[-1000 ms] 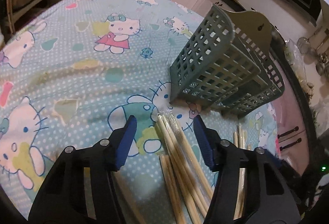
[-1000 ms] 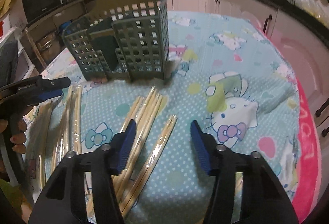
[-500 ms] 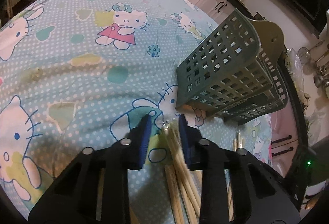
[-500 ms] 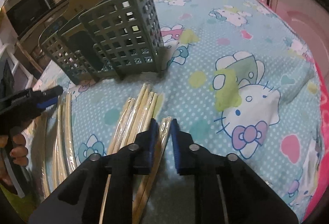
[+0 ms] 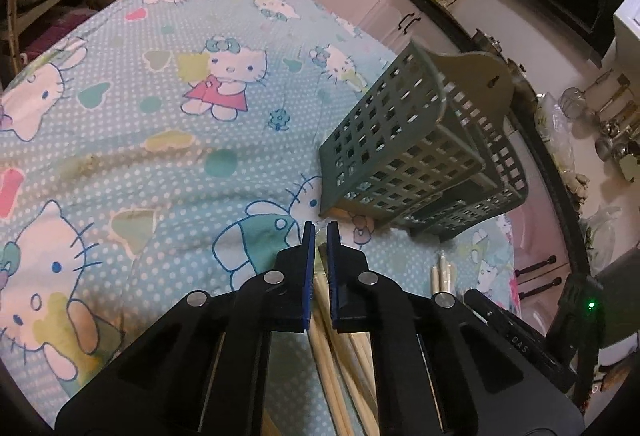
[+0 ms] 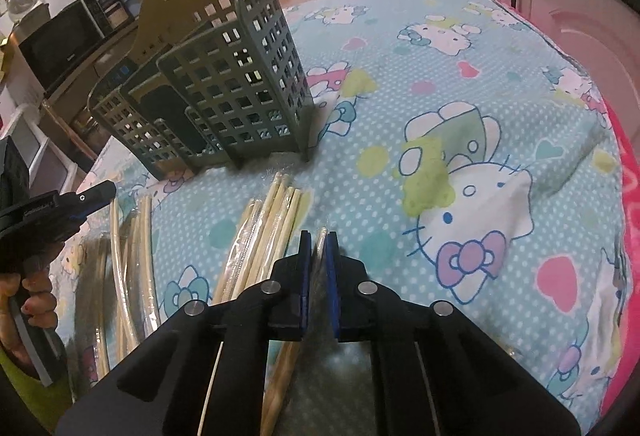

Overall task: Organize utensils
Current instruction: 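Close the left tool on a chopstick while the right tool grasps another, then lift both held chopsticks and carry them above the green chopstick holder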

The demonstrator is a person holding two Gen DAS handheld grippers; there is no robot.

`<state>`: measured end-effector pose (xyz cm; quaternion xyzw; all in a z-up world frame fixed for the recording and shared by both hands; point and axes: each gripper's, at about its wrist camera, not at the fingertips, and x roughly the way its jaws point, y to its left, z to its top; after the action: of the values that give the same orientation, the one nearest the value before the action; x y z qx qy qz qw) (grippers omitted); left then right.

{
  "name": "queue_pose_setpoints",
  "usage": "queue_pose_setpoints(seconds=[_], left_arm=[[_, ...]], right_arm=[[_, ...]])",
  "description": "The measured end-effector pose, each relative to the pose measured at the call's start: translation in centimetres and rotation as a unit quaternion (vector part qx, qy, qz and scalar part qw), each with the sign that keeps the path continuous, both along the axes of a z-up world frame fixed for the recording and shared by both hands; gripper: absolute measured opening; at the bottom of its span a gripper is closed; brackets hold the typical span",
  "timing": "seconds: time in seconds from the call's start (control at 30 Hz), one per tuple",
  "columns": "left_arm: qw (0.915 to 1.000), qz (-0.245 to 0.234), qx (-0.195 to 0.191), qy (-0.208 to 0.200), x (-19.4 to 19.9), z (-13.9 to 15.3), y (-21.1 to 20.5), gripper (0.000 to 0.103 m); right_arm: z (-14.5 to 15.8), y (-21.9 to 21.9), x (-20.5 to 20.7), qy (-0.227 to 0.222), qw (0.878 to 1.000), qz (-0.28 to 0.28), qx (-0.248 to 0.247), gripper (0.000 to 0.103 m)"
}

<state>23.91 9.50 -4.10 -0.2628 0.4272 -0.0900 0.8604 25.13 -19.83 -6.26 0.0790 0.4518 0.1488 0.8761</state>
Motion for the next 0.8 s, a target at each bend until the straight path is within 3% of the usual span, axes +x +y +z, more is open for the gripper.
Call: queue_pose_setpoints(seconds=[0.4,0.8], left_arm=[[0.9970,-0.019,0.013,-0.073,-2.5,5.6,-1.5,0.000],[0.9888,-0.055,0.022,-0.137,-4.3,11.0,-4.7,0.000]], right_arm=[[3.7,-1.5,-2.0,-0.058,0.997,0.017,0.039,0.006],[9.1,-3.1,-5.2,-0.134,0.988,0.028,0.068,0.005]])
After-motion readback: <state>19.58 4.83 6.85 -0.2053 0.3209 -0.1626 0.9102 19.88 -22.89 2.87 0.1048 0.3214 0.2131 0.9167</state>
